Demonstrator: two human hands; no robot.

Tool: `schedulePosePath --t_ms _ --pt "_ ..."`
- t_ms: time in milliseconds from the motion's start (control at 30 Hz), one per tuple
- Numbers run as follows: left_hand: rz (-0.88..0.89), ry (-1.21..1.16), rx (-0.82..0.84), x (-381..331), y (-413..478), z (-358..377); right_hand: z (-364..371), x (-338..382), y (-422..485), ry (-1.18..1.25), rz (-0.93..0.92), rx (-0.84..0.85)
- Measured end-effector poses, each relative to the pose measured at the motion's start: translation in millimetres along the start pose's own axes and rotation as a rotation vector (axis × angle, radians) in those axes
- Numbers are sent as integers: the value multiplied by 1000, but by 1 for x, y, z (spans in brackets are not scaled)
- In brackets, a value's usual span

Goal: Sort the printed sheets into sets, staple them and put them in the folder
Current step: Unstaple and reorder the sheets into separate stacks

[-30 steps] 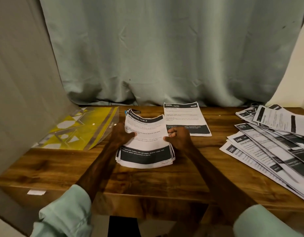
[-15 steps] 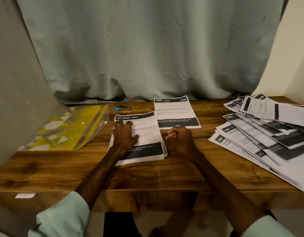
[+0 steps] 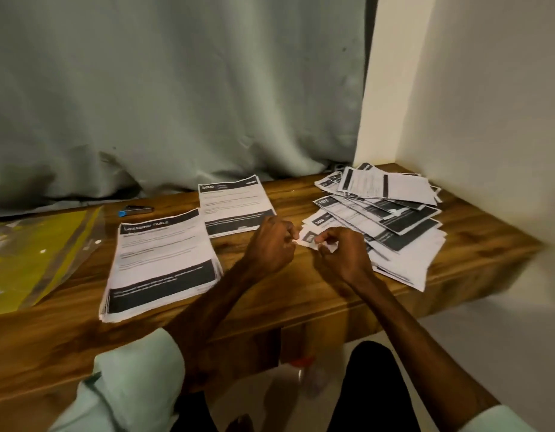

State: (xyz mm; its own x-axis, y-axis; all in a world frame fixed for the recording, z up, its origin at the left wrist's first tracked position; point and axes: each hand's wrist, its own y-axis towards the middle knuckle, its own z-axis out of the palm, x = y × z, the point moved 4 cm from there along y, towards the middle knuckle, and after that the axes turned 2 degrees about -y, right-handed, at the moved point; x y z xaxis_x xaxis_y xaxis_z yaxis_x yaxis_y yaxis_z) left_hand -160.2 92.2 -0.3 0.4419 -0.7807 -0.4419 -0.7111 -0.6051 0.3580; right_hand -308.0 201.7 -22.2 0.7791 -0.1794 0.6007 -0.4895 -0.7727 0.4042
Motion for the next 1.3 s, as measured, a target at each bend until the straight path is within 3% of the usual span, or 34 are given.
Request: schedulePosePath --t_ms 200,333,433,633,733,833,967,1067,1200,1300 --pt "113 -50 104 -50 25 51 -46 -50 -5 -205 64 -62" --pt "122 -72 138 -61 42 77 -52 -72 0 -388 107 103" --pt "120 -69 152 -60 52 91 -44 -85 0 -402 123 197" --pt "3 -79 189 -37 69 112 -30 -91 11 -358 47 203" --pt "25 -91 189 -28 74 119 -33 -90 27 -367 13 264" --pt "54 -70 171 -22 77 126 -44 -99 61 -250 10 284" --pt "44 -77 134 -18 85 134 -72 -129 126 -10 148 95" --pt "-36 -88 111 -10 92 141 -75 -175 189 -136 227 60" --pt "-74 -20 146 -7 94 148 -76 -232 259 -322 243 174" --pt "-101 25 196 -7 93 148 -77 -277 309 -332 280 218"
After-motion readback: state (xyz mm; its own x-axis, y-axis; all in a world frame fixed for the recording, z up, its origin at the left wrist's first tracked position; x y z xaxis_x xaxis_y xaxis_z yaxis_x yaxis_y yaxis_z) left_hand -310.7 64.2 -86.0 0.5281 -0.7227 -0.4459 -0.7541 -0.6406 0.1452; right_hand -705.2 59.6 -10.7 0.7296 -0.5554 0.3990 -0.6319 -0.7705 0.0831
